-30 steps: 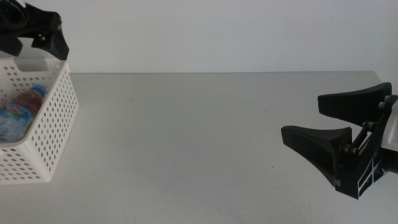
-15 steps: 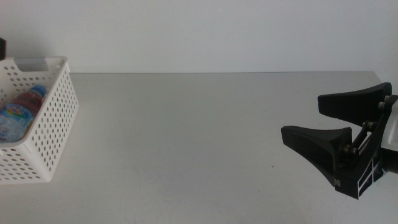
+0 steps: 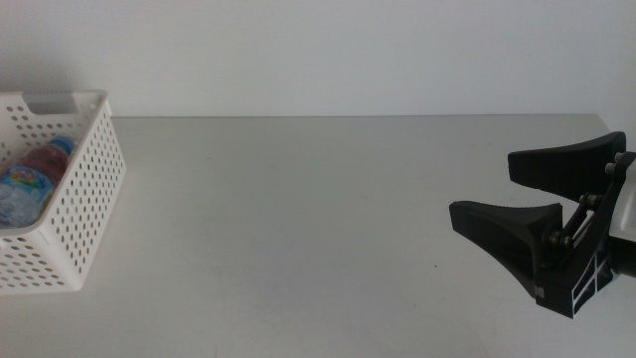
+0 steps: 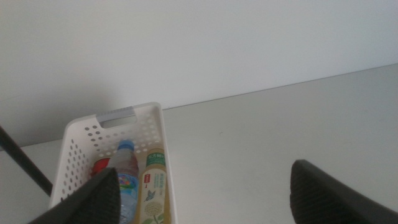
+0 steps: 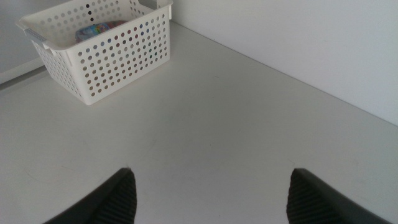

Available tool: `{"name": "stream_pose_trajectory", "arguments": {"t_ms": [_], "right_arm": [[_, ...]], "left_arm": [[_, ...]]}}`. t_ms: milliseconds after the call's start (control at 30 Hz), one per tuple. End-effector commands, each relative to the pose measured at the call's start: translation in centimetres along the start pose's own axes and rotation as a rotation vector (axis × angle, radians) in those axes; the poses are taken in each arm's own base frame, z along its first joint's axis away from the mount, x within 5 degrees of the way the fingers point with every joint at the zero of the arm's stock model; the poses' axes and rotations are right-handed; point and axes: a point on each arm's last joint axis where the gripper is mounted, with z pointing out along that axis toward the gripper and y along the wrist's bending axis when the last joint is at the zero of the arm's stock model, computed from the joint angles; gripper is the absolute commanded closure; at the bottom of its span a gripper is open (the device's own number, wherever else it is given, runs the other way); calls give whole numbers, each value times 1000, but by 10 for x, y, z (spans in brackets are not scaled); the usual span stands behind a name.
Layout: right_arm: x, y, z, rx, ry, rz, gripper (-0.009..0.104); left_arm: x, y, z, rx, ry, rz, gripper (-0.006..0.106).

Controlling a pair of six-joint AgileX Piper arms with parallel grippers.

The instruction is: Use arms to grab the bottles and put them into the dustbin to the left of the table.

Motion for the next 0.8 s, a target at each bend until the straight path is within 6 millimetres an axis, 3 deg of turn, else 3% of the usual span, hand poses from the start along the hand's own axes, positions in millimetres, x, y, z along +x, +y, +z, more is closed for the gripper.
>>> {"name": "stream_pose_trajectory", "arguments": {"t_ms": [0,300,500,633,767], "right_arm": [[-15,-2,-6,23,-103,-7,34],[-13,-3,-5,30,-105,-19,34],[-13,-15,-7,156,-364,-123,34],[6,-29,-8,254,-416,-70,34],[40,-43,-14,352,-350,-8,34]], "left_arm": [[-11,-2,-3,23,-92,-35,7],[-2,-2,2,16,-82,-35,7],[24,-3,4,-22,-202,-37,7],[51,-4,16,-56,-312,-45,7],[82,-5,27,-91,-423,-52,7]]}}
